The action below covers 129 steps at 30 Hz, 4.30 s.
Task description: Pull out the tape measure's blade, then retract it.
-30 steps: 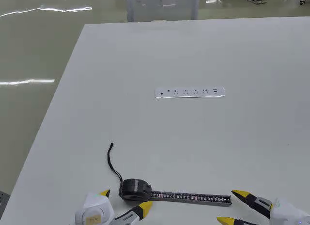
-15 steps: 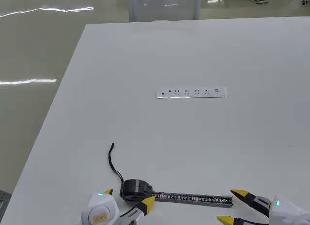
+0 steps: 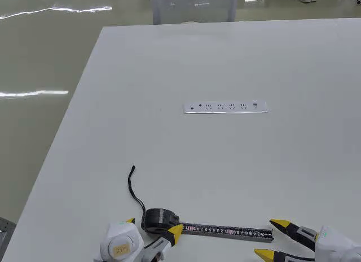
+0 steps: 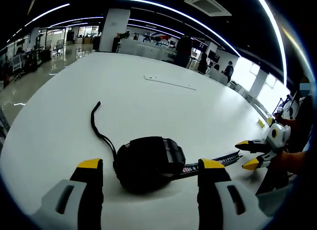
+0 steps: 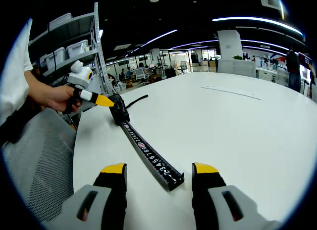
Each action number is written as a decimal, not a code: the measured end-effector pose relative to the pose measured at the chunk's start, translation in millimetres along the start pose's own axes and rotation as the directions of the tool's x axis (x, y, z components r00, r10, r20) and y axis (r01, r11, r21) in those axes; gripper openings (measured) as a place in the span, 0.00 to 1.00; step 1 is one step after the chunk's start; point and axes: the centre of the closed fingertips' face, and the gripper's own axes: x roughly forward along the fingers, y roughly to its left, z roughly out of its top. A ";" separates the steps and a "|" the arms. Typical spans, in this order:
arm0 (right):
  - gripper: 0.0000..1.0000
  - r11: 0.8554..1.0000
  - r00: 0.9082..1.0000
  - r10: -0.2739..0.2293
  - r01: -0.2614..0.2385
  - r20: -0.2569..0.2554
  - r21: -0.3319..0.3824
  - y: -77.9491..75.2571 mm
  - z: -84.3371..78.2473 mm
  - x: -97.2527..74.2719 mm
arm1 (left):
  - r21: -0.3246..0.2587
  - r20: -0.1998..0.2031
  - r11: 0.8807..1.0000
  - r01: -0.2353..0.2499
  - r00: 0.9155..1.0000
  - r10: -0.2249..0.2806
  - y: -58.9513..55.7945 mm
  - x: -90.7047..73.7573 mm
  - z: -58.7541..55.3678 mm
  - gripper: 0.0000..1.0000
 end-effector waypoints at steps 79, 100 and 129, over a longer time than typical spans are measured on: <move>0.42 0.999 0.998 0.054 -0.054 0.012 0.007 -5.1 -4.6 8.0 | -0.091 -0.051 0.994 -0.067 0.997 0.063 1.0 15.0 -4.7 0.60; 0.31 0.997 0.998 0.065 -0.066 -0.009 -0.030 -7.7 -11.4 5.3 | -0.099 -0.052 0.993 -0.065 0.997 0.060 1.8 15.8 -5.7 0.60; 0.16 0.983 0.987 0.160 -0.160 -0.008 -0.087 -15.1 -18.2 1.5 | -0.108 -0.054 0.992 -0.063 0.997 0.057 2.4 16.7 -7.0 0.60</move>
